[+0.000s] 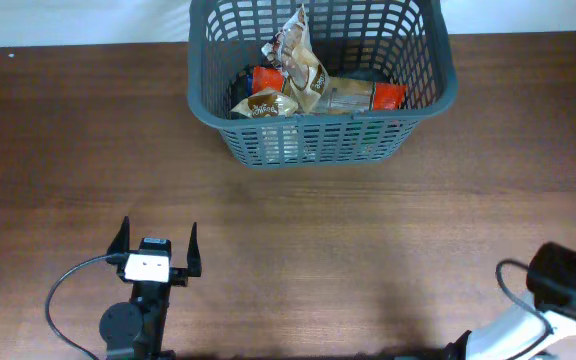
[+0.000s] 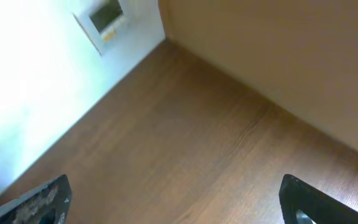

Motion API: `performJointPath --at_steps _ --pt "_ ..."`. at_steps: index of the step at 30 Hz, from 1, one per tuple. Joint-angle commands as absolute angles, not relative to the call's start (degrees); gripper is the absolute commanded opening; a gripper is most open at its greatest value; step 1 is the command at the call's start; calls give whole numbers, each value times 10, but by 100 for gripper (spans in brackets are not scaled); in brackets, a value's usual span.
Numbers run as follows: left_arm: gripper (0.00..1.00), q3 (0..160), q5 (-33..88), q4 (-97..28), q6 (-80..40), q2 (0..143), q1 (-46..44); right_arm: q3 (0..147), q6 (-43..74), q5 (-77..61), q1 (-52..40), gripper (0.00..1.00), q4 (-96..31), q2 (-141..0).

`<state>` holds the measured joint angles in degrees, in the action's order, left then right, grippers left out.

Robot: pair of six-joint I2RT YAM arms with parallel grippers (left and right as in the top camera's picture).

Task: Pack container

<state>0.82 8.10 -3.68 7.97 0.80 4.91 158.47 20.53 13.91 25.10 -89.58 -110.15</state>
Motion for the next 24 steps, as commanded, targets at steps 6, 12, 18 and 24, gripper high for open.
performJointPath --at_steps 6,12,18,24 --pt "99 5 75 -39 89 3 51 1419 206 151 251 99 -782 -924" --pt "99 5 75 -39 89 3 51 1190 207 99 251 99 -636 -770" --pt "99 5 75 -39 89 3 51 991 207 23 231 99 -503 -601" --pt "99 5 75 -39 89 3 51 817 207 21 149 99 -414 -421"
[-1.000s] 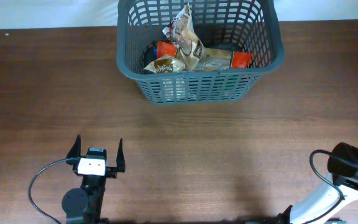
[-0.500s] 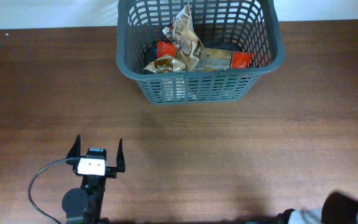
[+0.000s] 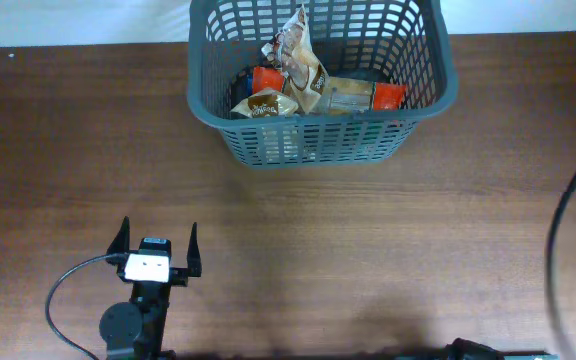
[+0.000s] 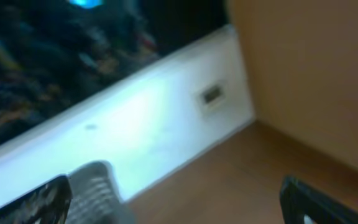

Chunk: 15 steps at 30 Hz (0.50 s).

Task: Pack container

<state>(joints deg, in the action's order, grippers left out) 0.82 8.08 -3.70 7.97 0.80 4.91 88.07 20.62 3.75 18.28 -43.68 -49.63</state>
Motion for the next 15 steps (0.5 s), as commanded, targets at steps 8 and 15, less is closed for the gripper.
performJointPath --at_steps 8,15 --pt "99 5 75 -39 89 3 51 668 207 21 81 99 -379 -236" --pt "99 5 75 -39 89 3 51 553 207 -1 28 99 -346 -116"
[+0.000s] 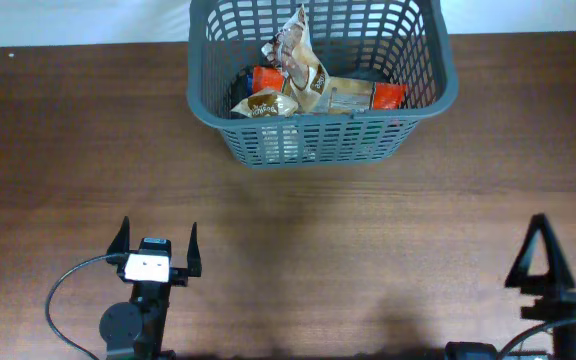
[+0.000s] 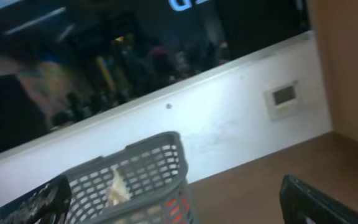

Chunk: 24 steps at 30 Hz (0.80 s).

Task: Pack container

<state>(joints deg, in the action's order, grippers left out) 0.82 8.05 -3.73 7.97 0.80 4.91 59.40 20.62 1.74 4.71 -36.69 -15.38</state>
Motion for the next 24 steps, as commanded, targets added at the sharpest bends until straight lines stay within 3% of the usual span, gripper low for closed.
performJointPath --at_steps 1,12,24 --pt "99 5 75 -39 89 3 51 539 207 -3 24 99 -331 -104" --pt "99 5 75 -39 89 3 51 353 206 -3 -15 99 -127 -19" --pt "99 5 75 -39 89 3 51 245 202 -9 -15 99 -13 -13"
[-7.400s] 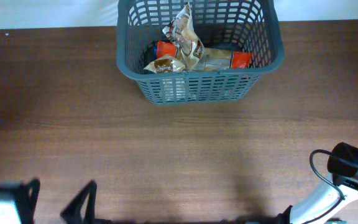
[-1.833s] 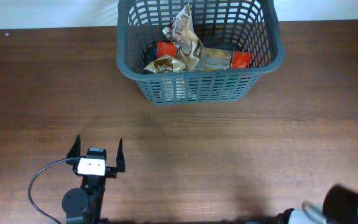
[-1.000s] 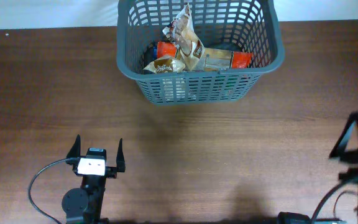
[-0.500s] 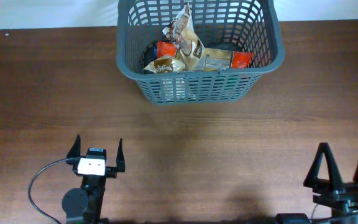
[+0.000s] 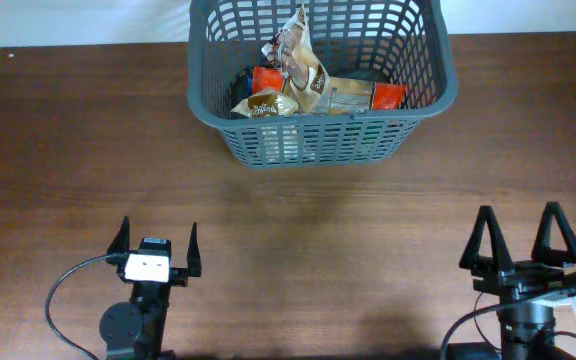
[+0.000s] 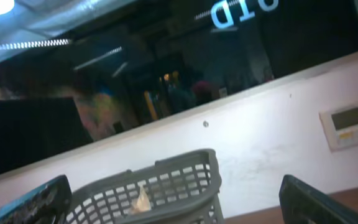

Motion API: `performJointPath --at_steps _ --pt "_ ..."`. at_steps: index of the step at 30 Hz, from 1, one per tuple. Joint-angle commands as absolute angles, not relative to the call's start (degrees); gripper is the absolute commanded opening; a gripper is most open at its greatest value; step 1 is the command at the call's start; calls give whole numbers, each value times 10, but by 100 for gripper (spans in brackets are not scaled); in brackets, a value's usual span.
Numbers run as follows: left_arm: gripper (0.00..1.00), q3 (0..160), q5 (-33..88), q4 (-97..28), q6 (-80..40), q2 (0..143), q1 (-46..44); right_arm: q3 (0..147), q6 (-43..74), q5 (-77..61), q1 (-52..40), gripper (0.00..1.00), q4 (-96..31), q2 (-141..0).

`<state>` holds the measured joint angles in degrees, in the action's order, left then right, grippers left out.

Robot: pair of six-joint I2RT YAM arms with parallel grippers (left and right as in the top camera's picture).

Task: Pack container

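Observation:
A grey slatted basket (image 5: 423, 95) stands at the table's far middle and holds several snack packets (image 5: 308, 85), brown, white and red. The basket (image 6: 166, 180) also shows low in the right wrist view, with one packet tip (image 6: 143, 199) poking above its rim. My left gripper (image 5: 157, 247) rests open at the near left of the table, nothing between its fingers. At the near right, my right gripper (image 5: 520, 238) stands open and empty, tilted up toward the basket and the far wall.
Dark wood tabletop (image 5: 348, 230) lies between both grippers and the basket. Behind the basket is a white wall (image 6: 272, 143) with a small thermostat panel (image 6: 348, 124) and a dark window above it.
My right gripper has moved left and further onto the table at the near right; its camera now faces the basket more squarely. The left gripper and the basket are unchanged.
At first my right arm sat at the table's right corner, its camera on the floor and wall. Then it was out of the overhead view, camera swung up to the wall. Then its open fingers showed at the near right edge, and now stand fully over the table.

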<state>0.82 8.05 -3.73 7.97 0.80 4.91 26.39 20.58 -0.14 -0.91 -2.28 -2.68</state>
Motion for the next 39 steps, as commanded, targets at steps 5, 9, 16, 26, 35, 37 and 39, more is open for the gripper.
performJointPath --at_steps 5,9,16,26,35,37,39 --pt "99 5 75 -39 89 3 51 209 153 -9 -15 99 5 -2" --pt "99 5 75 -39 89 3 51 196 117 -9 -15 99 5 -2" --pt "99 5 75 -39 89 3 51 150 9 -9 -15 99 9 -2" --pt "99 5 75 -39 89 3 51 64 2 -9 -15 99 27 -2" --pt "99 5 75 -39 89 3 51 19 2 -9 -15 99 39 -2" --pt "99 5 75 -39 89 3 51 10 2 -9 -15 99 39 -2" --pt "99 5 75 -39 89 3 51 3 3 -9 -15 99 35 -2"
